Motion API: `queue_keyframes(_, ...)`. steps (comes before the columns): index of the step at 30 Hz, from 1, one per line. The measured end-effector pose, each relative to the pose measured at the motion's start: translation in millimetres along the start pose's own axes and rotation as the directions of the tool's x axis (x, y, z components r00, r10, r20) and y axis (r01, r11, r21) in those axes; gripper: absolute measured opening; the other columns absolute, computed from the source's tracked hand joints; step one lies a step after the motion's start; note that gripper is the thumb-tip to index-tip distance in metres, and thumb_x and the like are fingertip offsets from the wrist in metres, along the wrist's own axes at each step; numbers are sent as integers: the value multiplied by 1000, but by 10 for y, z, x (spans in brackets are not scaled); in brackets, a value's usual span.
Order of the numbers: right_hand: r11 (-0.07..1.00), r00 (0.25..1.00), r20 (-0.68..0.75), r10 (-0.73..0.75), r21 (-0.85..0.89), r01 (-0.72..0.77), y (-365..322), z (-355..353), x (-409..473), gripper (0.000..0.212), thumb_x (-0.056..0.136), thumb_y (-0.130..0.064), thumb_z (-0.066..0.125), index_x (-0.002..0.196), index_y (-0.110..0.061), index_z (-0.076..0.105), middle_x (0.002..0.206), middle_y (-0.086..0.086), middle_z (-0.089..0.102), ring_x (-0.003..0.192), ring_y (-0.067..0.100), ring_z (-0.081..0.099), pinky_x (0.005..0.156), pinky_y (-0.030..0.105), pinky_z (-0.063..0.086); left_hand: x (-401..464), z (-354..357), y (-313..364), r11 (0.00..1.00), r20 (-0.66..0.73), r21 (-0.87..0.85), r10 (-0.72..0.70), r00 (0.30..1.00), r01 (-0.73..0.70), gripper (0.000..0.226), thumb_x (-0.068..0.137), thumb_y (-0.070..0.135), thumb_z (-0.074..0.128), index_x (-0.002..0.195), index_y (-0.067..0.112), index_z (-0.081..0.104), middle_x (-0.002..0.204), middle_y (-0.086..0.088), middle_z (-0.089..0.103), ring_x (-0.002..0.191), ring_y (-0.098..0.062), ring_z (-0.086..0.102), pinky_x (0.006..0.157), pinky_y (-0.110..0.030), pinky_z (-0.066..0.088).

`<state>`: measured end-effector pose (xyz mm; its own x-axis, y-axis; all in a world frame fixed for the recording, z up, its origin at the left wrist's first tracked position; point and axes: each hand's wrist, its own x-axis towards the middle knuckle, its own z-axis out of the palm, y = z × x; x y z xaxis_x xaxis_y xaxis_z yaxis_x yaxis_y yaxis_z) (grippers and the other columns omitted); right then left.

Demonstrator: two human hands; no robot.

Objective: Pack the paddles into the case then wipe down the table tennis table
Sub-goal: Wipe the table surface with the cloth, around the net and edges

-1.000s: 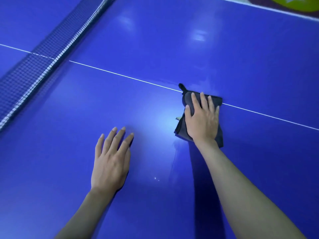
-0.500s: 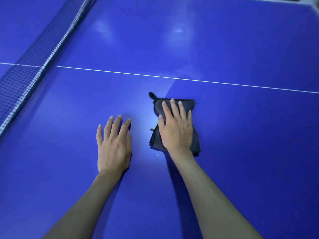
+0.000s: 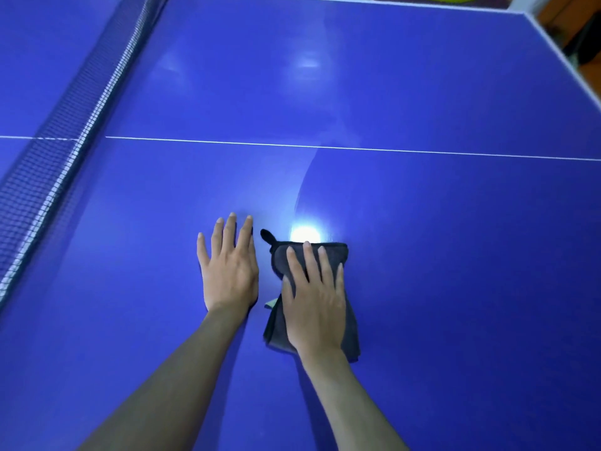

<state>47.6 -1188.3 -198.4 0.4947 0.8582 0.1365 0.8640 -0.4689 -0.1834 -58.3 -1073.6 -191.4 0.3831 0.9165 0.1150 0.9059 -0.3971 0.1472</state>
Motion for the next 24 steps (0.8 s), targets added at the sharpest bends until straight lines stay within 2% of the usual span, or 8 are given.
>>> queue_keyframes(2,1000,1000,-17,20,19,-20,21,35,336,57,107,-45,26,161,-31,39,170,-2,32,158,24,26,126,55,26,0,17,5,1000,-14,-12,-2,1000,2,55,106,23,17,161,24,25,167,-6,29,157,-29,19,125,-59,13)
queue_keyframes(8,999,999,-30,32,22,-31,36,183,1491,54,107,-43,41,159,-29,43,168,-1,36,157,25,28,127,55,24,3,100,-15,999,-37,26,40,999,-39,60,109,21,31,166,22,11,172,-7,16,160,-29,11,125,-60,12)
queue_keyframes(15,999,999,-40,1,44,1,21,318,2514,51,107,-42,44,157,-29,47,167,0,38,156,25,30,126,55,25,45,151,-11,999,-21,12,31,999,-31,55,111,35,17,164,23,26,170,-5,24,158,-28,17,125,-59,18)
queue_keyframes(21,997,999,-15,-28,66,29,9,343,2699,50,108,-41,43,157,-28,46,168,-2,36,157,24,28,128,53,21,65,138,-22,999,7,-3,35,999,-35,55,111,36,14,162,23,30,169,-5,28,159,-29,16,125,-59,17)
queue_keyframes(24,997,999,-28,-28,70,30,-38,318,2439,50,108,-40,43,157,-29,47,168,-3,37,156,24,29,128,52,22,70,124,-8,999,-3,-42,13,1000,-13,53,110,37,22,160,24,33,167,-3,33,158,-28,20,125,-58,16)
